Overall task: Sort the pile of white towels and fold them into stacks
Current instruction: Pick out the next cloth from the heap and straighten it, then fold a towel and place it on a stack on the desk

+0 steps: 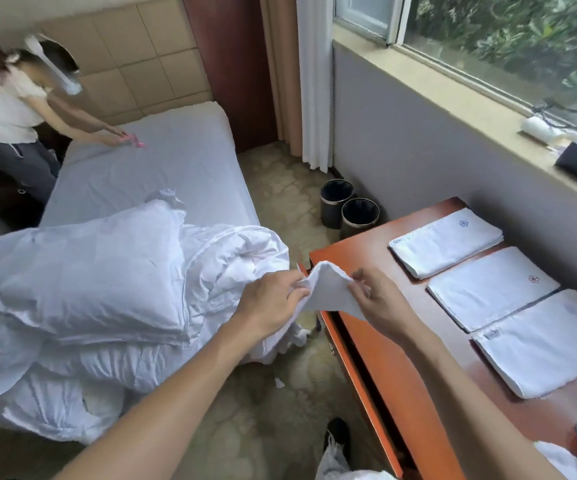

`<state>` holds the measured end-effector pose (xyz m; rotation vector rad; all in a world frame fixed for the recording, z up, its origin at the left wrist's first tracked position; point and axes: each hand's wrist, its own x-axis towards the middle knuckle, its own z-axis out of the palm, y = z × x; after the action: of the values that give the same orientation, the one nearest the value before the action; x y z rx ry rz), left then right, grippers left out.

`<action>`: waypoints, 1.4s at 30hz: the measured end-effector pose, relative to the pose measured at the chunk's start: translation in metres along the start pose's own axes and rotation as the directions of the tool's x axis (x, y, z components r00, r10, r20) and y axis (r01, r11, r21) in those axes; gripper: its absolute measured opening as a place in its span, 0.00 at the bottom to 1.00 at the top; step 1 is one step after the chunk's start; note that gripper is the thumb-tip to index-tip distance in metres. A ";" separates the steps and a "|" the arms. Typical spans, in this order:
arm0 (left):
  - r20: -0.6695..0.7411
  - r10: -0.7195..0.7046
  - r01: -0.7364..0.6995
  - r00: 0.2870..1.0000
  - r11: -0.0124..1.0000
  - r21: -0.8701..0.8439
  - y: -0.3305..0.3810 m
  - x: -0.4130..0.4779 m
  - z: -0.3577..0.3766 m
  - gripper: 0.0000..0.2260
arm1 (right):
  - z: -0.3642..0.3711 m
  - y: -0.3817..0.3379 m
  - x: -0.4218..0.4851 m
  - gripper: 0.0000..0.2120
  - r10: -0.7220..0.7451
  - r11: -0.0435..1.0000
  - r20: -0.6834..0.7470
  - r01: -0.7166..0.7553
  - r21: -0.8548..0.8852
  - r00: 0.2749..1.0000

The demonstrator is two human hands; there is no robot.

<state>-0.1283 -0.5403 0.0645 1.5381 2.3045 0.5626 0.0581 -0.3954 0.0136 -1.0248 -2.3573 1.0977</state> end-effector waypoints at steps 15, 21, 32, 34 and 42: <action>0.042 0.384 -0.383 0.922 0.896 0.225 -0.005 0.239 -0.031 0.08 | -0.019 -0.004 0.141 0.08 0.031 0.996 -0.095 -0.022 0.085 0.995; 0.238 0.265 -0.147 0.934 0.895 -0.421 -0.021 0.337 -0.015 0.09 | -0.016 0.003 0.177 0.09 0.346 0.930 -0.259 -0.293 0.222 0.902; 0.354 0.796 -0.496 0.491 0.589 -0.638 0.057 0.391 0.027 0.08 | -0.018 -0.001 0.175 0.04 0.568 0.821 -0.574 -0.357 0.445 0.590; 0.323 0.838 -0.638 0.439 0.544 -0.545 0.073 0.395 0.037 0.05 | -0.024 0.003 0.164 0.07 0.588 0.809 -0.622 -0.378 0.450 0.517; 0.572 0.745 -0.783 0.344 0.564 -0.263 0.116 0.420 0.108 0.11 | -0.053 0.048 0.114 0.06 0.698 0.713 -0.640 -0.400 0.576 0.321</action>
<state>-0.1417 -0.0955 0.0088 2.3631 0.9683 0.0856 0.0332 -0.2629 0.0114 -1.7998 -0.9769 0.8140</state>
